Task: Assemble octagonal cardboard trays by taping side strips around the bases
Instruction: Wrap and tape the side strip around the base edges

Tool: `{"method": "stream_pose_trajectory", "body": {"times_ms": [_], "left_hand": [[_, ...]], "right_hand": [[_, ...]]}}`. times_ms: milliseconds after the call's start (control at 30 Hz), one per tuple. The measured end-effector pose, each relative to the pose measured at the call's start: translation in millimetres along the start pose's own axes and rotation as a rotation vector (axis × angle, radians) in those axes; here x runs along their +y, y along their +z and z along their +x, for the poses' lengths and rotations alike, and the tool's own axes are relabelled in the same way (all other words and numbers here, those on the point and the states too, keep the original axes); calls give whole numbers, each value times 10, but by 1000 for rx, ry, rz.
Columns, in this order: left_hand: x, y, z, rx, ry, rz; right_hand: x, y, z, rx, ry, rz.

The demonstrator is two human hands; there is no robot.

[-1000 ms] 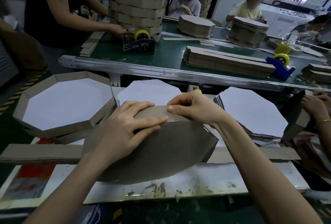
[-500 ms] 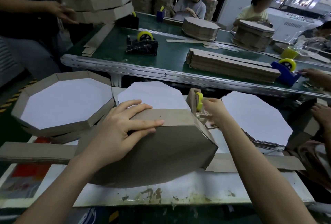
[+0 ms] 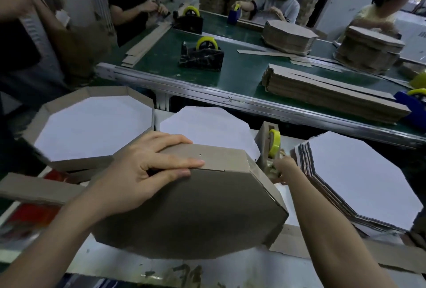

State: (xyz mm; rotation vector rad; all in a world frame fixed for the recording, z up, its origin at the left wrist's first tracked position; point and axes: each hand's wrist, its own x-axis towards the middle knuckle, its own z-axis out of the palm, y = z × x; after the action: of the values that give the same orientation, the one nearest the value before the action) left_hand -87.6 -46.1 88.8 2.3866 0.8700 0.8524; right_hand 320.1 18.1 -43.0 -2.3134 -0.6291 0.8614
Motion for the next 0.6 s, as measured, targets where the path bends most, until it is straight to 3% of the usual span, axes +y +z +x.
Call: {"method": "stream_pose_trajectory", "body": {"times_ms": [200, 467, 600], "left_hand": [[-24, 38, 87, 18, -2, 9], [-31, 65, 85, 51, 12, -9], [-11, 75, 99, 61, 8, -17]], "right_hand": [[-67, -28, 98, -65, 141, 231], [333, 21, -111, 79, 37, 581], [595, 53, -242, 54, -58, 532]]}}
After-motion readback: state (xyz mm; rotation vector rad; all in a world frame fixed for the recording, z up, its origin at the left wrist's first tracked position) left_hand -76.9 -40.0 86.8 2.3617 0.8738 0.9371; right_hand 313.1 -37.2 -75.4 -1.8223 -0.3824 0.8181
